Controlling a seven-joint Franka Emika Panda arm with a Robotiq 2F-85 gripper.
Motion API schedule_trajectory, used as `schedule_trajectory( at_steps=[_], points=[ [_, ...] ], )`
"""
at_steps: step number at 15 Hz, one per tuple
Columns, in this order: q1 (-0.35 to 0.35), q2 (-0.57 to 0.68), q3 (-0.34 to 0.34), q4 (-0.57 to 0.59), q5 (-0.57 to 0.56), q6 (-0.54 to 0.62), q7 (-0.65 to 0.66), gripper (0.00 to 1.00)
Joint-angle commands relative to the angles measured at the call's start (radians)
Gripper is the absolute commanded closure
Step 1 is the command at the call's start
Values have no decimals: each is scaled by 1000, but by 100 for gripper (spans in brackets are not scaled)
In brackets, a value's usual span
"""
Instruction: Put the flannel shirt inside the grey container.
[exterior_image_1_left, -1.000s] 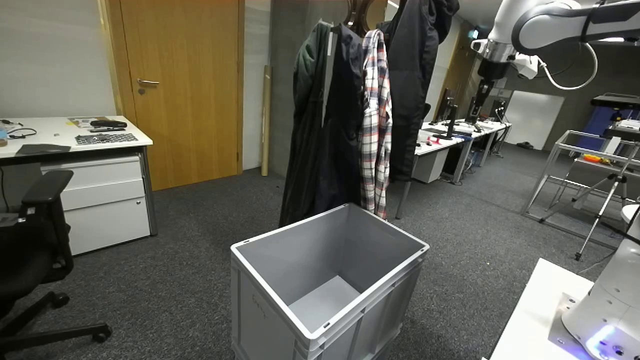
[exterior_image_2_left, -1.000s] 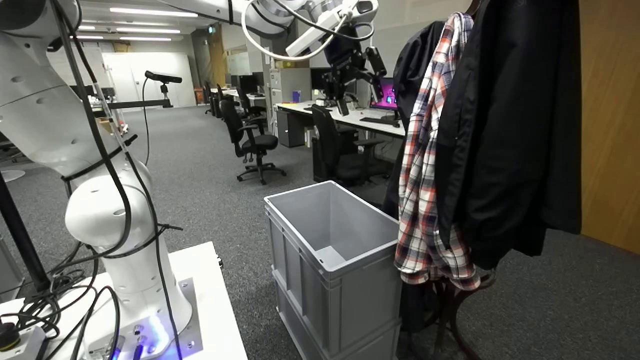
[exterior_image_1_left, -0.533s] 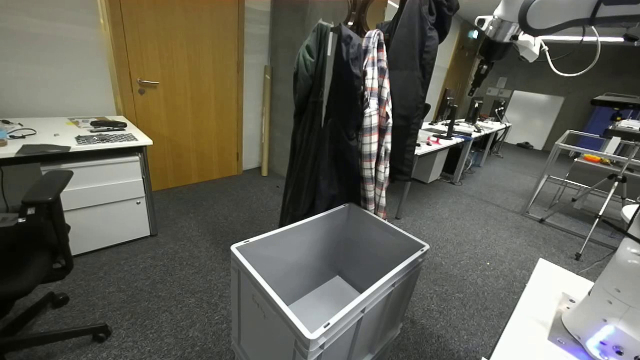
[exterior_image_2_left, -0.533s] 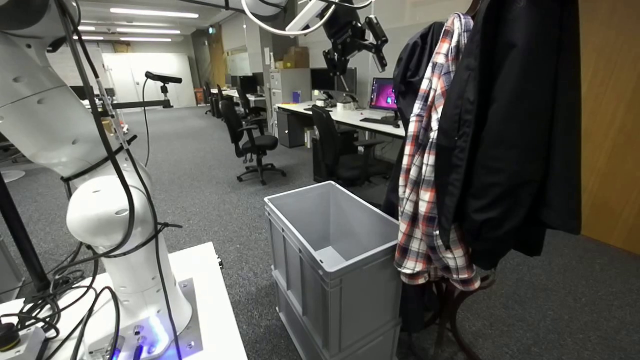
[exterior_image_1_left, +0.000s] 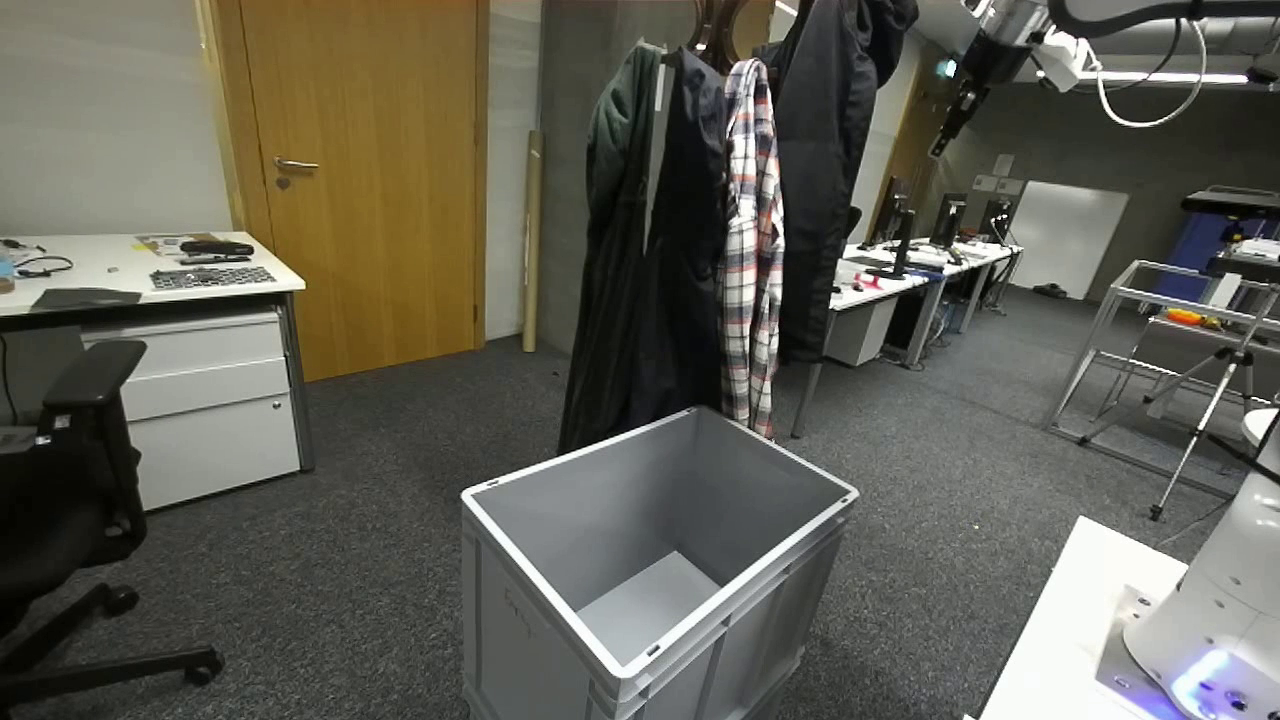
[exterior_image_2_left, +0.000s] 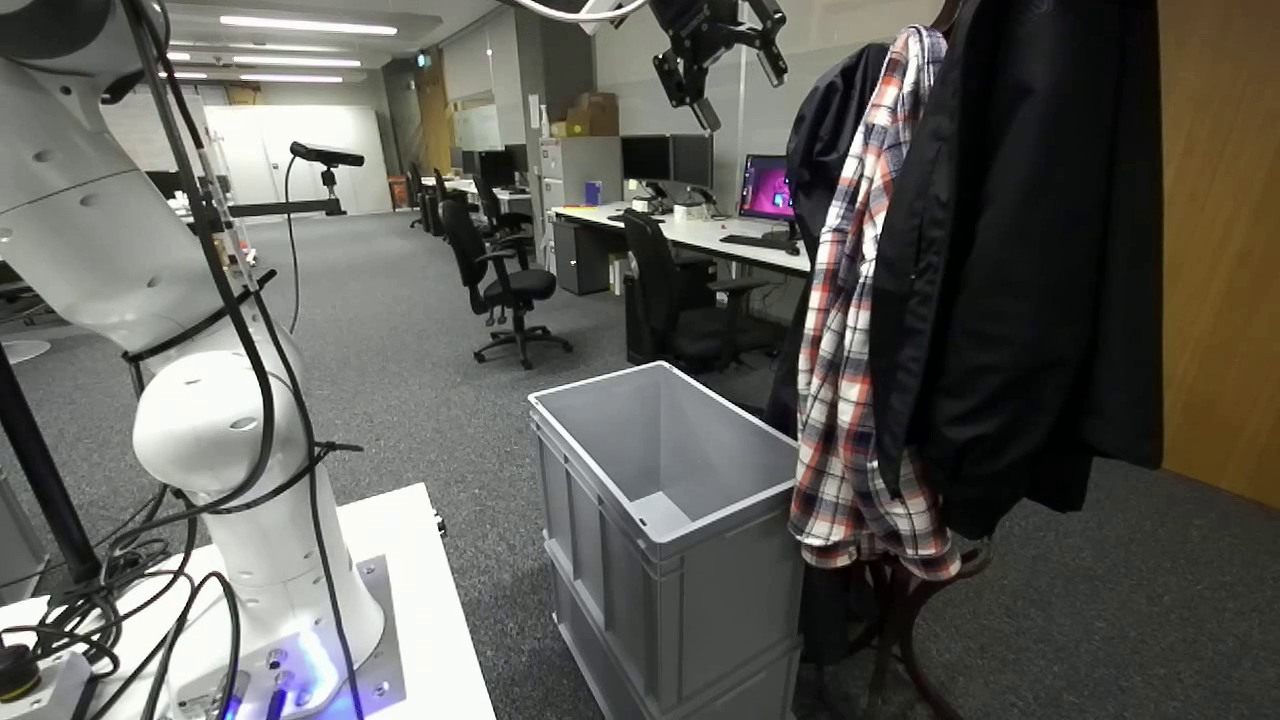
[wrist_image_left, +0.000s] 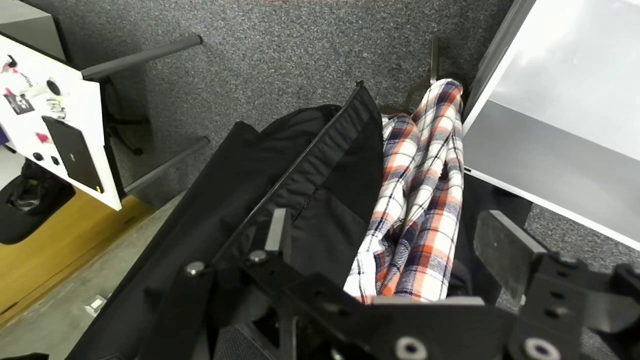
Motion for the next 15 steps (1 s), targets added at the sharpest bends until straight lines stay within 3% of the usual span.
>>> schedule_trajectory(
  at_steps=[1, 7, 15],
  points=[
    [0, 6, 0, 9, 0, -3, 0, 0],
    [0, 17, 0, 15, 1, -3, 0, 0],
    [-15, 74, 26, 56, -46, 128, 149, 0]
  ],
)
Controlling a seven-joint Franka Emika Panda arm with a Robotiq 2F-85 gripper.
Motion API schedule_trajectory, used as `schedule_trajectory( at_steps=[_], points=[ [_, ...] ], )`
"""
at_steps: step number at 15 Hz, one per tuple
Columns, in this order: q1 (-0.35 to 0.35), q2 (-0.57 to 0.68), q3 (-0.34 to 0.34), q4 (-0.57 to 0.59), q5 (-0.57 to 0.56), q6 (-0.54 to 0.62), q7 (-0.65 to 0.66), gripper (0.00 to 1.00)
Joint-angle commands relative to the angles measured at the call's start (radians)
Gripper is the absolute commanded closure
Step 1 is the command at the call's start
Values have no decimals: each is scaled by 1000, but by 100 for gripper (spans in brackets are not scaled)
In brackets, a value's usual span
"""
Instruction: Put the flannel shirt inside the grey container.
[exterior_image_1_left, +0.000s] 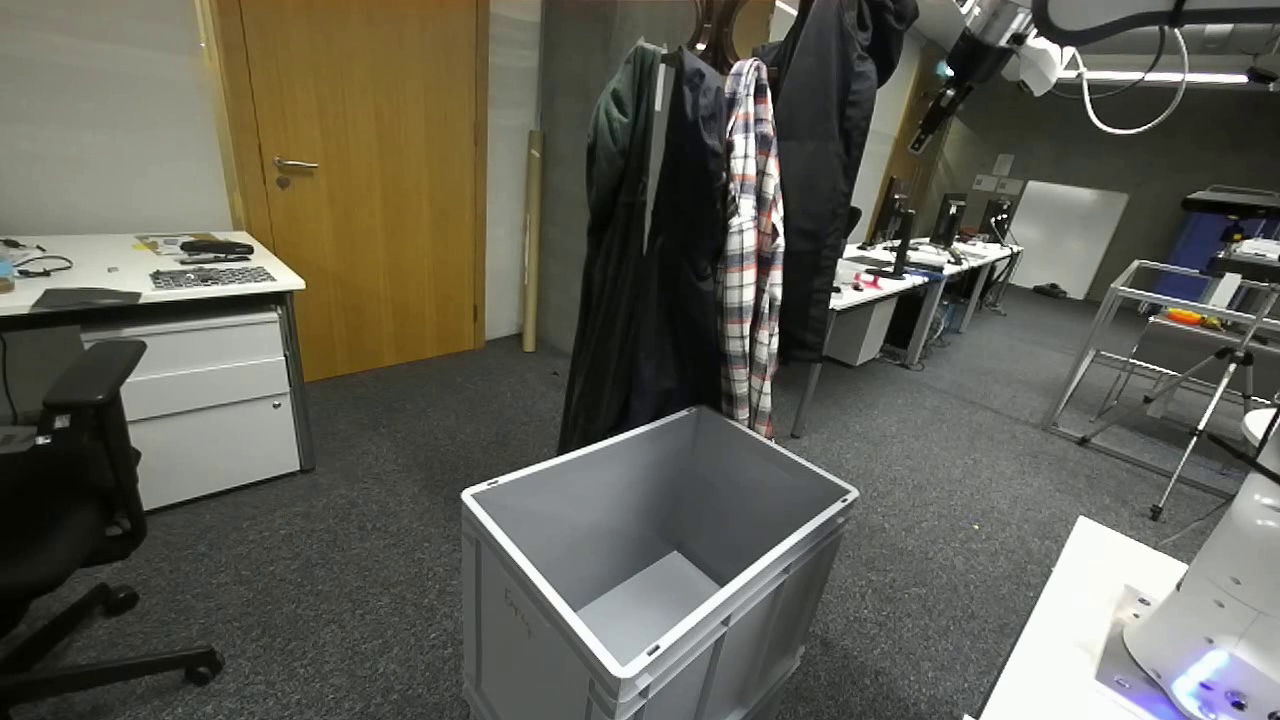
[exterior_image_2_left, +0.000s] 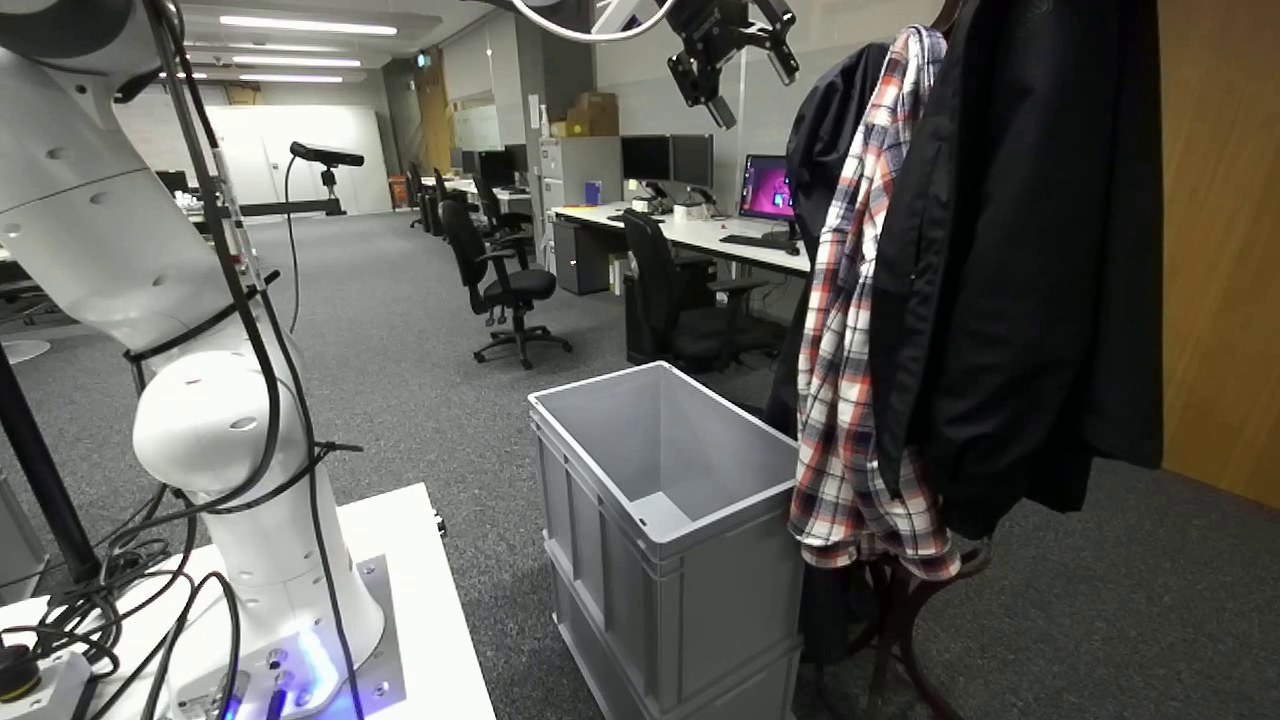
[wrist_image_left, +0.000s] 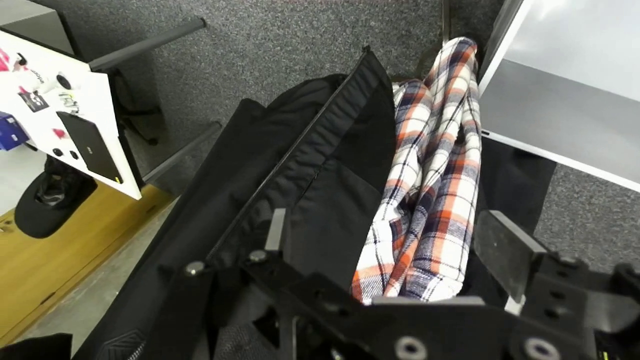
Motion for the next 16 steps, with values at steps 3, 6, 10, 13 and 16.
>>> schedule_trajectory(
  at_steps=[3, 6, 10, 13, 16],
  points=[
    [-15, 71, 26, 78, -43, 76, 83, 0],
    [-15, 110, 33, 140, -51, 82, 102, 0],
    [-11, 164, 38, 239, -59, 72, 113, 0],
    [-9, 209, 39, 314, -63, 67, 118, 0],
    [-4, 263, 38, 393, -61, 68, 117, 0]
  ],
)
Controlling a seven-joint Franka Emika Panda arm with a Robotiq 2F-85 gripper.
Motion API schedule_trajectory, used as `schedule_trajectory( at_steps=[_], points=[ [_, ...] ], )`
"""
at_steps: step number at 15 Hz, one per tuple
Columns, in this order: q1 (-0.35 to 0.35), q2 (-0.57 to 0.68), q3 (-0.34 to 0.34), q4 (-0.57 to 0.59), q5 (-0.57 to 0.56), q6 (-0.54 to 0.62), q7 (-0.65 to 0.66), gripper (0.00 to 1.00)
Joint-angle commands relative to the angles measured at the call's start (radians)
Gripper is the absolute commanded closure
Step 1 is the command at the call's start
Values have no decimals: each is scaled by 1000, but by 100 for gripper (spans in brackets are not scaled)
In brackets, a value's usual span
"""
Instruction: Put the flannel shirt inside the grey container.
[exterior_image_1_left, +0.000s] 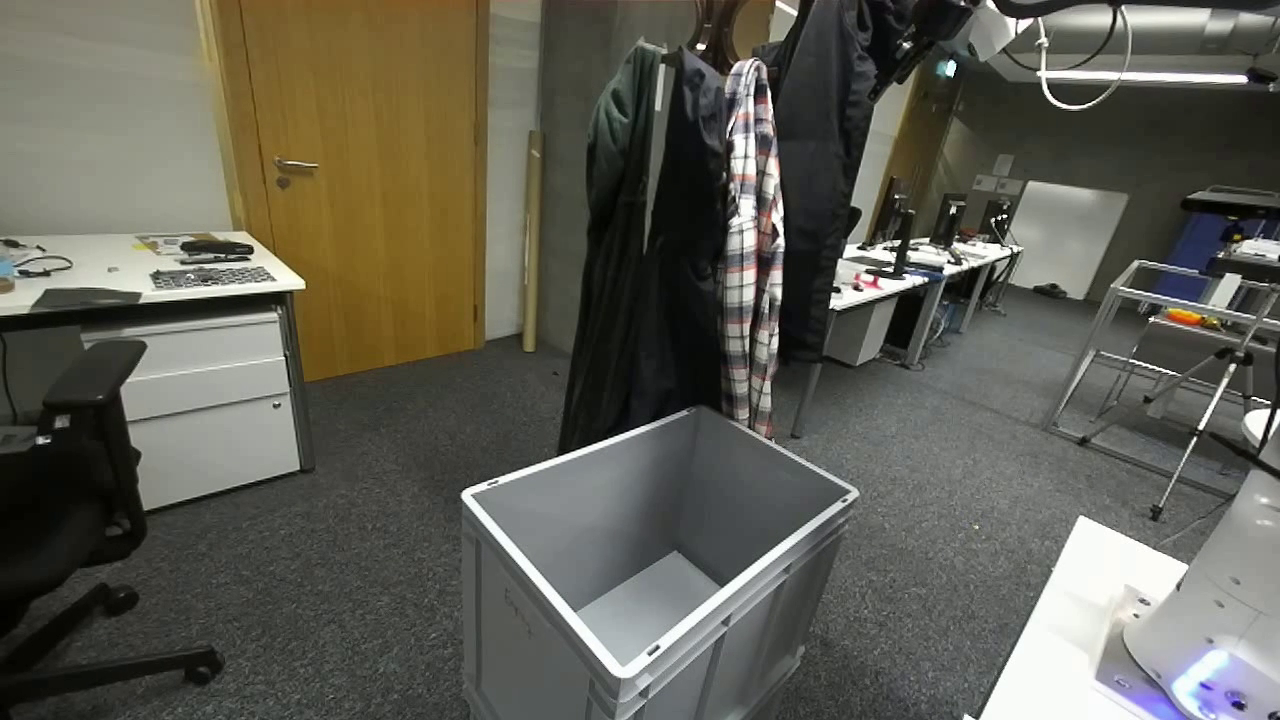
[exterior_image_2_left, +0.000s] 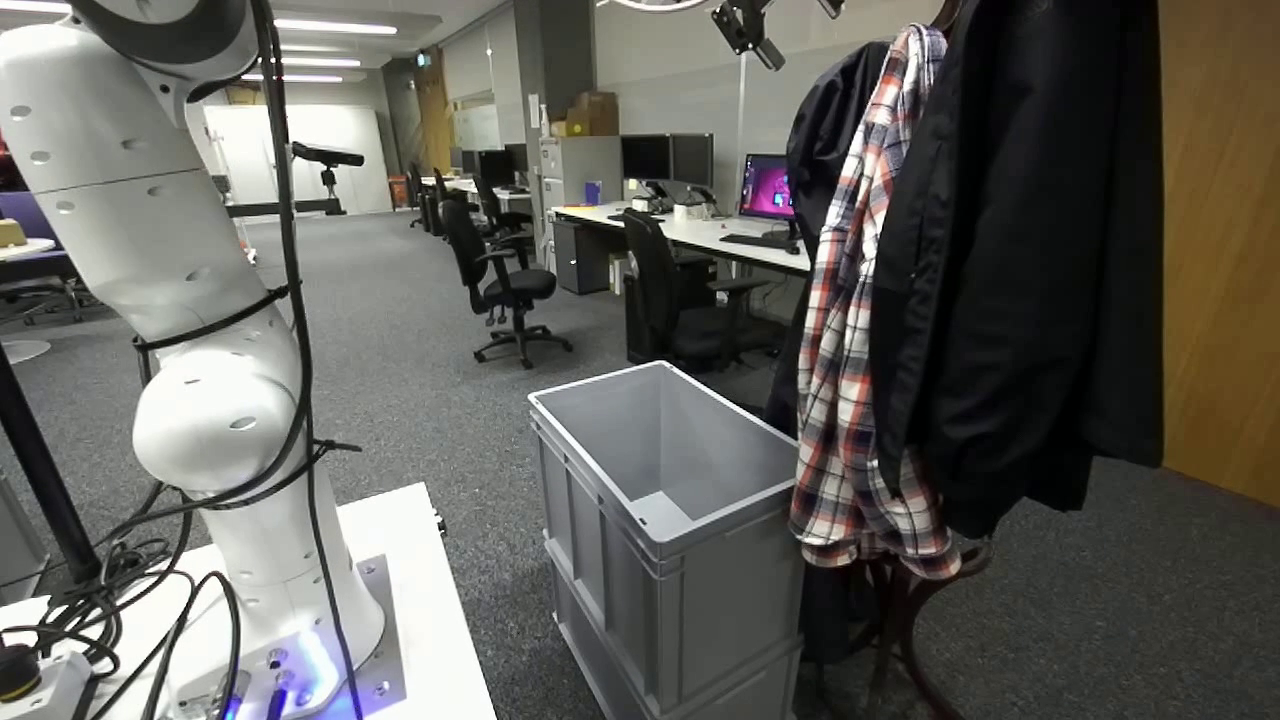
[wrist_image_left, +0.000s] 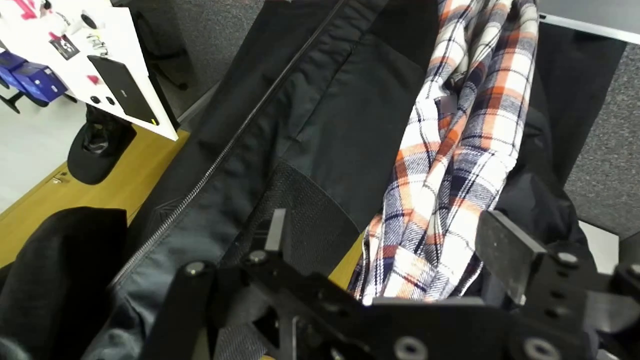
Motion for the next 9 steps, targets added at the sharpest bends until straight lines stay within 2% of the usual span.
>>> schedule_trajectory(
  at_steps=[1, 9],
  points=[
    [-1, 92, 6, 139, -22, -2, 20, 0],
    [12, 246, 5, 347, 2, 16, 82, 0]
  ],
)
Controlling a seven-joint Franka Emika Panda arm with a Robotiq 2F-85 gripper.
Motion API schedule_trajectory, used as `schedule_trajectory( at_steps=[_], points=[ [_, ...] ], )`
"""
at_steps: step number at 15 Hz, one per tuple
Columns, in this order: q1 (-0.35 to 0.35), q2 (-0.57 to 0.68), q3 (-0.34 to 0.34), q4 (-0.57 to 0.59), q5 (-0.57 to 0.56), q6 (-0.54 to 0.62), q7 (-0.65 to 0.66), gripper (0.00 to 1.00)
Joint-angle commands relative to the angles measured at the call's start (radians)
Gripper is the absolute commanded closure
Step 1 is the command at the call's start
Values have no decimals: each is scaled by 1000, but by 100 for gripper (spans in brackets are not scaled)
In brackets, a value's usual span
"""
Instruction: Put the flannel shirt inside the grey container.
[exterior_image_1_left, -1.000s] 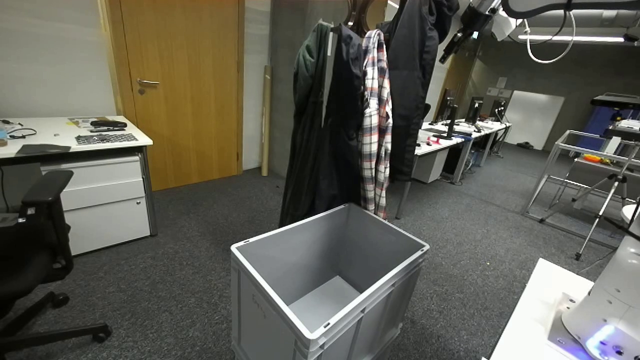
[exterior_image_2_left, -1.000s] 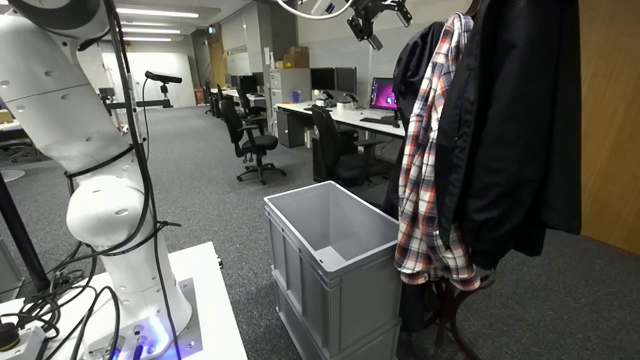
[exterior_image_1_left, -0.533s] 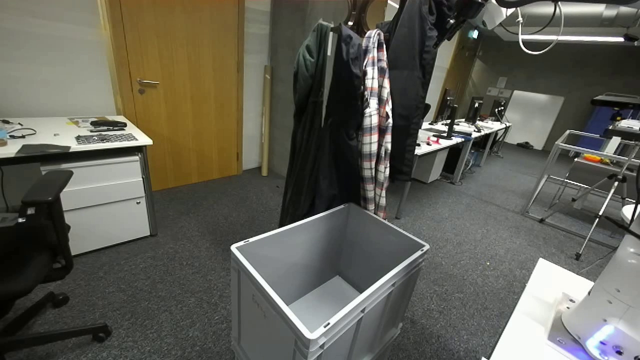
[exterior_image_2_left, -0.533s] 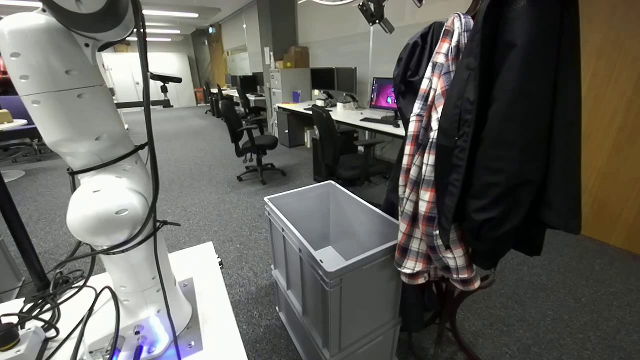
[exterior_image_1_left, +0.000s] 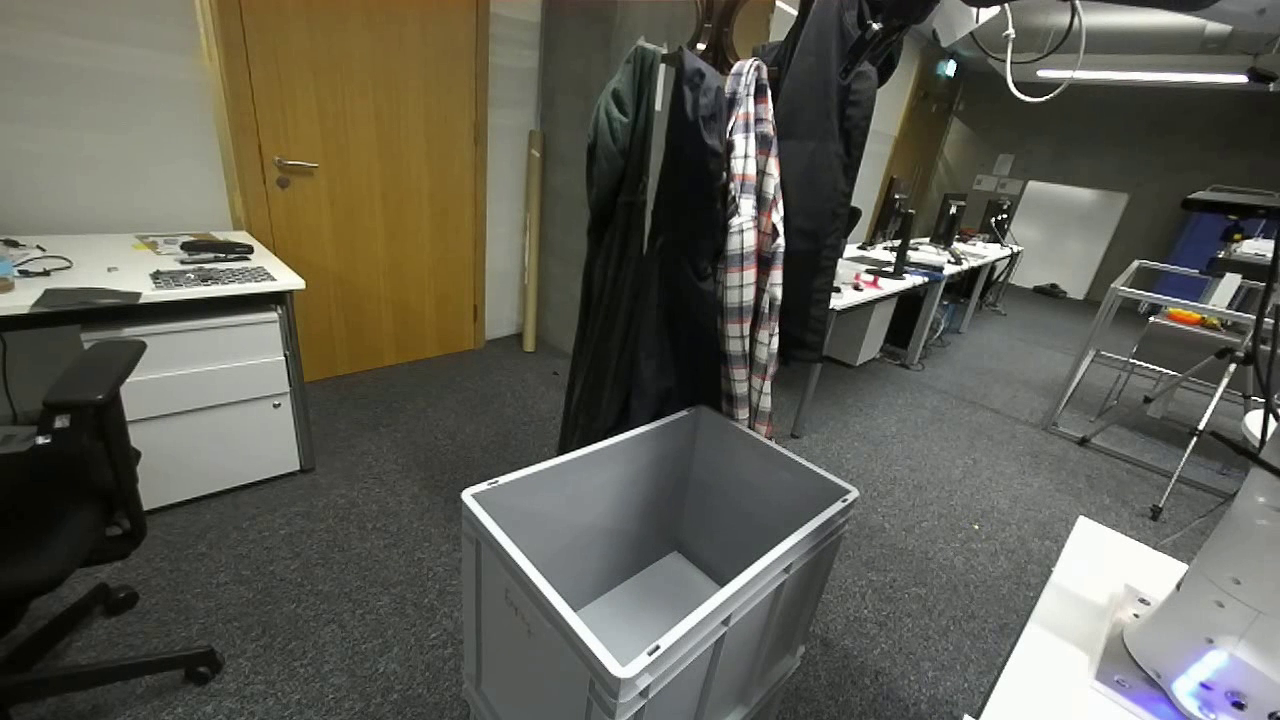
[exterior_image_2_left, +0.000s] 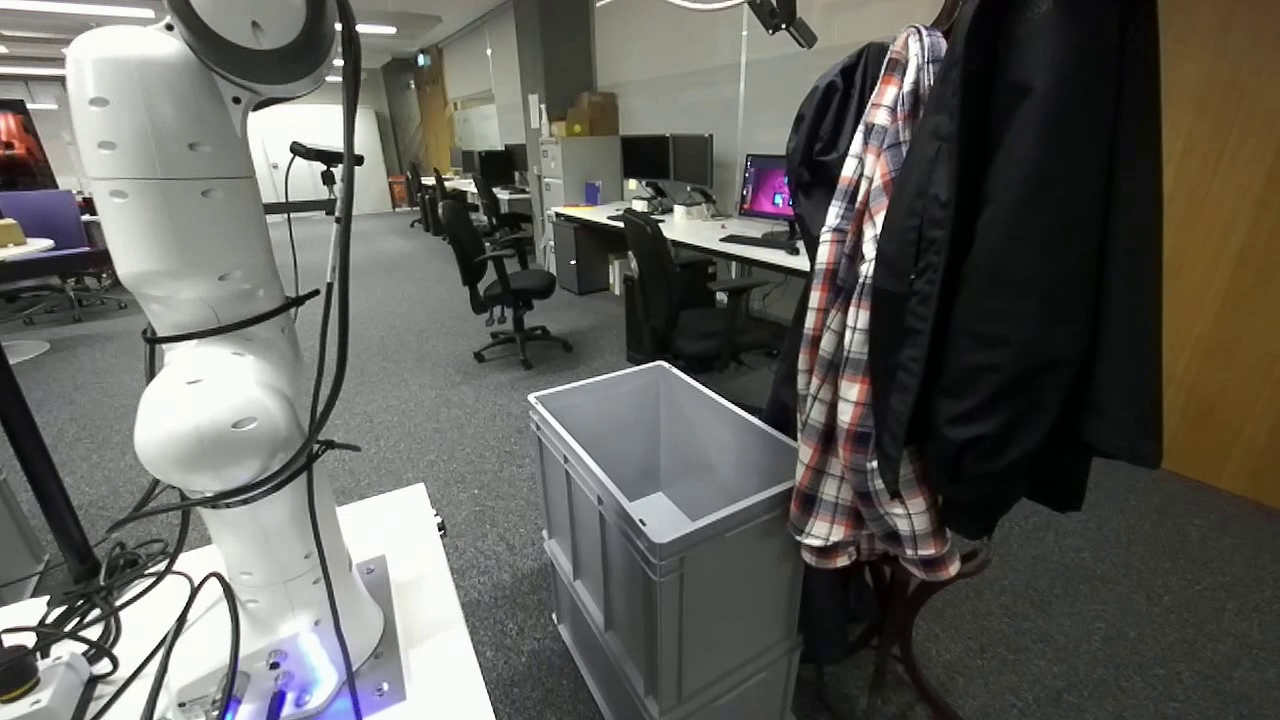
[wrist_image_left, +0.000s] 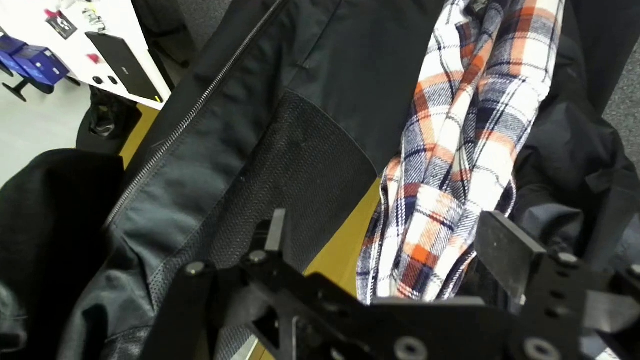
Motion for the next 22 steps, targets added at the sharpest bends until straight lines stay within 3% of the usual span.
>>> schedule_trajectory(
  at_steps=[1, 12, 13, 18, 22],
  points=[
    [9, 90, 3, 131, 0, 23, 67, 0],
    [30, 238, 1, 262, 16, 70, 161, 0],
    [34, 198, 2, 209, 5, 53, 155, 0],
    [34, 209, 2, 210, 5, 53, 155, 0],
    [27, 209, -5, 173, -9, 173, 187, 0]
  ],
)
